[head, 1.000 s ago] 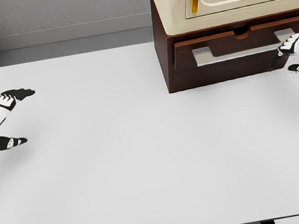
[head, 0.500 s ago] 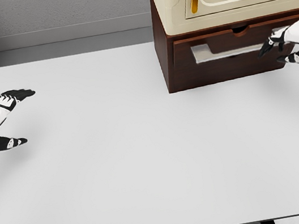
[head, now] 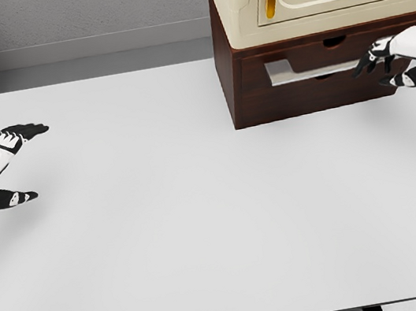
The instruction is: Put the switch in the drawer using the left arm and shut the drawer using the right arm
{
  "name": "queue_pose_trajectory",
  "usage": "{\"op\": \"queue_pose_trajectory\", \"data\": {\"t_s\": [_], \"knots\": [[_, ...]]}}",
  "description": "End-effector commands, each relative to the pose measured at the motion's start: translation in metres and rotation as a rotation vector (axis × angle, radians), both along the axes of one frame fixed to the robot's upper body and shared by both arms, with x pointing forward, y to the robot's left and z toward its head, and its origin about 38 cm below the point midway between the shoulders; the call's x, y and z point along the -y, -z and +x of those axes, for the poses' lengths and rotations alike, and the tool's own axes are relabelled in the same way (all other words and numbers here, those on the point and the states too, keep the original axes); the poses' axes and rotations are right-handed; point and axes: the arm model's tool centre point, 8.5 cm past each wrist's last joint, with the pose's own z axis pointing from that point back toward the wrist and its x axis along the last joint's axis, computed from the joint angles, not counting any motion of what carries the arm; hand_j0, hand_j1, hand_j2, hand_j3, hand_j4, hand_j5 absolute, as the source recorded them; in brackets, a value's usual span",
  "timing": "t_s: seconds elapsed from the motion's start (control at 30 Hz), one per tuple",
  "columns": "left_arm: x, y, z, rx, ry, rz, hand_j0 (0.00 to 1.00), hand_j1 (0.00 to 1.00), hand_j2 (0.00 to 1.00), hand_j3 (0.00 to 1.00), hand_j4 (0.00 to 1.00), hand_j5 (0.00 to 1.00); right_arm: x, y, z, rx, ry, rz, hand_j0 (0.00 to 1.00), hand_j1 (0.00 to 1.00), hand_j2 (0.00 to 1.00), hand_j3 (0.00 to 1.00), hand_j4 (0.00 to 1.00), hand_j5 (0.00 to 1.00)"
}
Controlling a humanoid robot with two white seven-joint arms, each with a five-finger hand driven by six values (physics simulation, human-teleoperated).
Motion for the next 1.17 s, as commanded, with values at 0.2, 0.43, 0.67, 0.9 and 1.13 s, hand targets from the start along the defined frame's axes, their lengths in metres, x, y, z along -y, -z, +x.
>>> {"op": "queue_pose_trajectory", "data": {"t_s": [0.2, 0.43, 0.67, 0.9, 1.13], "knots": [[0.0, 0.0, 0.0, -0.001, 0.0, -0.008, 1.0, 1.0, 1.0, 1.0, 1.0, 1.0, -0.006, -0.007, -0.017, 0.034, -0.094, -0.149, 0.64, 0.64, 0.64, 0.64, 0.64, 0.64], [0.0, 0.0, 0.0, -0.001, 0.0, -0.008, 1.0, 1.0, 1.0, 1.0, 1.0, 1.0, 0.003, 0.002, -0.01, 0.012, -0.057, -0.129, 0.64, 0.64, 0.64, 0.64, 0.64, 0.64], [0.0, 0.0, 0.0, -0.001, 0.0, -0.008, 1.0, 1.0, 1.0, 1.0, 1.0, 1.0, 0.003, 0.006, -0.006, 0.006, -0.047, -0.116, 0.65, 0.65, 0.65, 0.65, 0.65, 0.65], [0.0, 0.0, 0.0, -0.001, 0.0, -0.008, 1.0, 1.0, 1.0, 1.0, 1.0, 1.0, -0.006, 0.008, -0.013, 0.007, -0.081, -0.141, 0.66, 0.66, 0.66, 0.66, 0.66, 0.66], [0.0, 0.0, 0.0, -0.001, 0.0, -0.008, 1.0, 1.0, 1.0, 1.0, 1.0, 1.0, -0.036, 0.003, -0.045, 0.021, -0.219, -0.237, 0.73, 0.73, 0.73, 0.73, 0.73, 0.73]]}}
